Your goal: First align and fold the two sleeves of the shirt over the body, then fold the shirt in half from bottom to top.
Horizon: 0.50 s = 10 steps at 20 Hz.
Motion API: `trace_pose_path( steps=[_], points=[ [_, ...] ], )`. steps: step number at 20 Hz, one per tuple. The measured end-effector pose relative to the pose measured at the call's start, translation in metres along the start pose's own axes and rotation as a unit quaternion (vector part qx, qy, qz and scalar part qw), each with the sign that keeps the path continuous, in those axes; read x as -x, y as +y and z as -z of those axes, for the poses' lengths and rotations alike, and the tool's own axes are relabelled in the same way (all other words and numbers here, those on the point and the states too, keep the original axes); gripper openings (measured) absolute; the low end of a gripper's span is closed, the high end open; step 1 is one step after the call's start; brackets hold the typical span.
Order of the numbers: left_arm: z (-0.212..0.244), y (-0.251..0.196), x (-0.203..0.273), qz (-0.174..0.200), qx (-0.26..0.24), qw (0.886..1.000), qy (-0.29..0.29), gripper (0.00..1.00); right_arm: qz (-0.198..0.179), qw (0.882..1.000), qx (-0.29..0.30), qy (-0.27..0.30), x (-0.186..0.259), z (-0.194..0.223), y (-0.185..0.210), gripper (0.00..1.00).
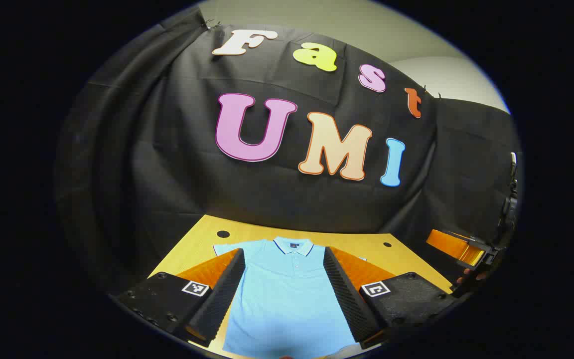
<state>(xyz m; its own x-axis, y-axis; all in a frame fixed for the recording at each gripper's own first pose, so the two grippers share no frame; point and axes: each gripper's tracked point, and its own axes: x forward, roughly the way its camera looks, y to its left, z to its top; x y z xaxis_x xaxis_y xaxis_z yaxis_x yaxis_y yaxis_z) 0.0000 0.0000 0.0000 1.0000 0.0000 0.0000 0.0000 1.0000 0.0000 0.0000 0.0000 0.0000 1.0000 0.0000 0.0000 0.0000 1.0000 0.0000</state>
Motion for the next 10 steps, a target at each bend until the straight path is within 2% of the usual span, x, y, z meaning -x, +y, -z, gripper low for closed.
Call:
trace_pose_path(
  steps=[1,10],
  points=[
    [0.002,0.001,-0.001,-0.001,0.0,1.0,0.001,0.94,0.0,1.0,0.003,0.0,-0.001,0.0,0.0,0.98],
    [0.007,0.002,-0.003,-0.015,0.003,1.0,0.005,0.94,0.003,1.0,0.003,0.016,-0.011,0.014,-0.011,0.97]
  ],
)
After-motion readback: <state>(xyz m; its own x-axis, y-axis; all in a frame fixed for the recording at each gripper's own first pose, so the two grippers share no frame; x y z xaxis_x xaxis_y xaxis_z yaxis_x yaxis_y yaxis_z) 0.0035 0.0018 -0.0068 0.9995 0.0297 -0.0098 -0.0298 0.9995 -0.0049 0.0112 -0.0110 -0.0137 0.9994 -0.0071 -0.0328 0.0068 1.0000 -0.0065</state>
